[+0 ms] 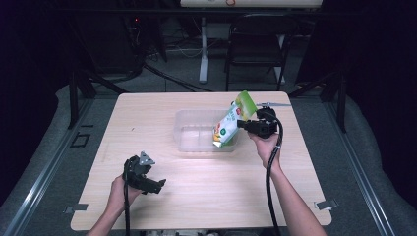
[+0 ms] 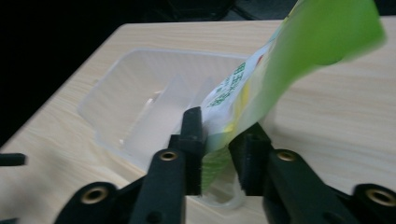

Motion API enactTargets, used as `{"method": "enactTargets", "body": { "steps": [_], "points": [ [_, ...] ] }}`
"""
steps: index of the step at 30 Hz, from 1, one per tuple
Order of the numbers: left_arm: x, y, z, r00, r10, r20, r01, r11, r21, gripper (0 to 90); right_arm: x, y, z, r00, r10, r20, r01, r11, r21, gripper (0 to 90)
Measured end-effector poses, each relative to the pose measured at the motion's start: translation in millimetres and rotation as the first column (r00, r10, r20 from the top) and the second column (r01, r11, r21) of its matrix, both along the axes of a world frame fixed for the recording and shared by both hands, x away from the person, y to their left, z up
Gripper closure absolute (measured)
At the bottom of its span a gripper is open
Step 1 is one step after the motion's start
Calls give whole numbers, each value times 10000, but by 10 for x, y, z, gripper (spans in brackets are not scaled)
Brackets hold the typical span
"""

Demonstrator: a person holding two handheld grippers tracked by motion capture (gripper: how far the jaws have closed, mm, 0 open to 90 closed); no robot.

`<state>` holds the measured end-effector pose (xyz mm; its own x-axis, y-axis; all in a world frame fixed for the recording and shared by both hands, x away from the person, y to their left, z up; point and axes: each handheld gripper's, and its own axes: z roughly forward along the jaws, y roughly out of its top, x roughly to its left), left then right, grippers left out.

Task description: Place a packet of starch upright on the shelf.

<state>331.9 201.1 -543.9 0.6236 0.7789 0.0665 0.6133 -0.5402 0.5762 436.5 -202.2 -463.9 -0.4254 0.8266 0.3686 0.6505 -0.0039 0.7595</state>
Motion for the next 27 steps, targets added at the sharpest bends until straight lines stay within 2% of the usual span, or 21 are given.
{"method": "enactTargets", "body": {
  "steps": [3, 8, 12, 15, 17, 22, 24, 27],
  "points": [
    [4, 0, -3, 10000, -1, -7, 1, 10000, -14, 8, 4, -18, -35, 9999, -47, -141, 53, 9991, 423, 845],
    [2, -20, -3, 10000, -54, -6, 54, 10000, 33, 7, -57, -35, -94, 9998, -167, -76, 170, 9990, 406, 867],
    [2, -23, -2, 10000, -62, -5, 62, 10000, 51, 8, -96, -17, -120, 9998, -206, 58, 205, 9997, 164, 870],
    [3, -22, -3, 10000, -48, -13, 48, 10000, 50, 8, -122, 9, -132, 9994, -214, 267, 219, 9996, -172, 873],
    [4, -26, -5, 10000, -51, -14, 51, 10000, 57, 8, -142, 32, -139, 9987, -202, 464, 228, 9981, -568, 874],
    [3, -29, -3, 10000, -69, -5, 70, 10000, 65, 8, -175, 96, -177, 9968, 16, 801, 95, 9905, -1372, 875],
    [4, -28, -4, 10000, -62, -3, 63, 10000, 69, 8, -180, 107, -189, 9959, 39, 900, 96, 9888, -1491, 876],
    [4, -31, -3, 9999, -102, 6, 102, 9999, 66, 8, -194, 148, -188, 9948, 163, 1009, 50, 9783, -2070, 876]
  ]
}}
